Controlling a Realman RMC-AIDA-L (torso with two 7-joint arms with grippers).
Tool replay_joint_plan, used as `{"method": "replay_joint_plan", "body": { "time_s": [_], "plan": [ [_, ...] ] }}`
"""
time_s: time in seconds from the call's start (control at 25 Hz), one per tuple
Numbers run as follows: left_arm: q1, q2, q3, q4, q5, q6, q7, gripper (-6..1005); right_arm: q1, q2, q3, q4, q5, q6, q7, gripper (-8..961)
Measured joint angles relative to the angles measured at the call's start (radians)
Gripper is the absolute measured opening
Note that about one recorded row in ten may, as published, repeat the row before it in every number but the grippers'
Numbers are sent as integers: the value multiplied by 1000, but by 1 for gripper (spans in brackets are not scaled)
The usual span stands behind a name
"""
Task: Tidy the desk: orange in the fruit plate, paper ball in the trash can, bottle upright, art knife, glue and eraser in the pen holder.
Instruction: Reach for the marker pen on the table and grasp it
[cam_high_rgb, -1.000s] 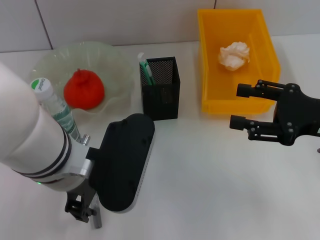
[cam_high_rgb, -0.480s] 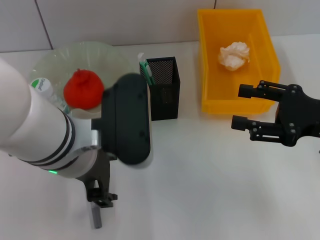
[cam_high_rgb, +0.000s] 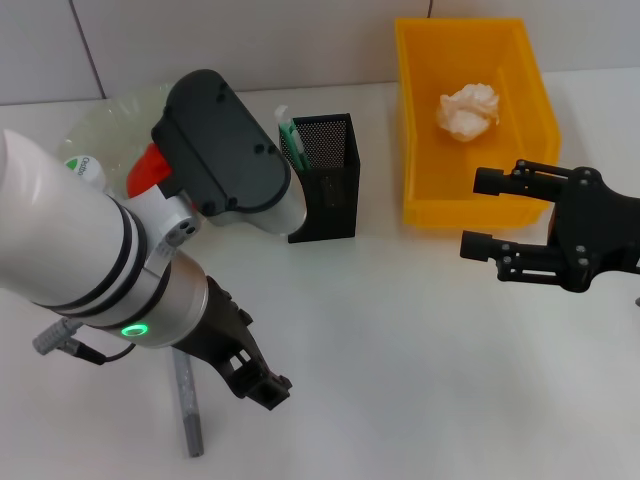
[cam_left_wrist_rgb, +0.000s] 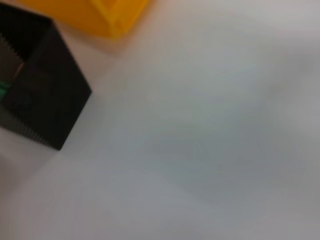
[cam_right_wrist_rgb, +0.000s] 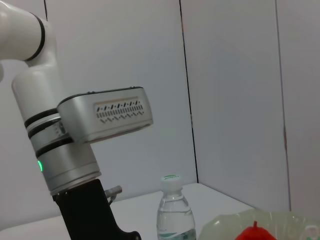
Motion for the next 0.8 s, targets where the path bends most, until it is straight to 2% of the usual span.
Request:
{"method": "replay_joint_plan", "body": {
  "time_s": [0.12, 0.32, 0.6, 0.8],
  "plan": [
    [-6, 0, -9, -32, 9, -16, -82, 810, 2, 0, 0, 0, -1, 0, 0, 762],
    [-18, -1, -31, -69, 9, -19, -124, 811, 2, 0, 0, 0, -1, 0, 1, 762],
    [-24, -2, -69, -117, 10, -22, -138, 810, 1, 0, 0, 0, -2, 2, 3, 762],
    [-35, -2, -101, -208, 10, -22, -139, 810, -1, 0, 0, 0, -2, 4, 3, 762]
  ]
}}
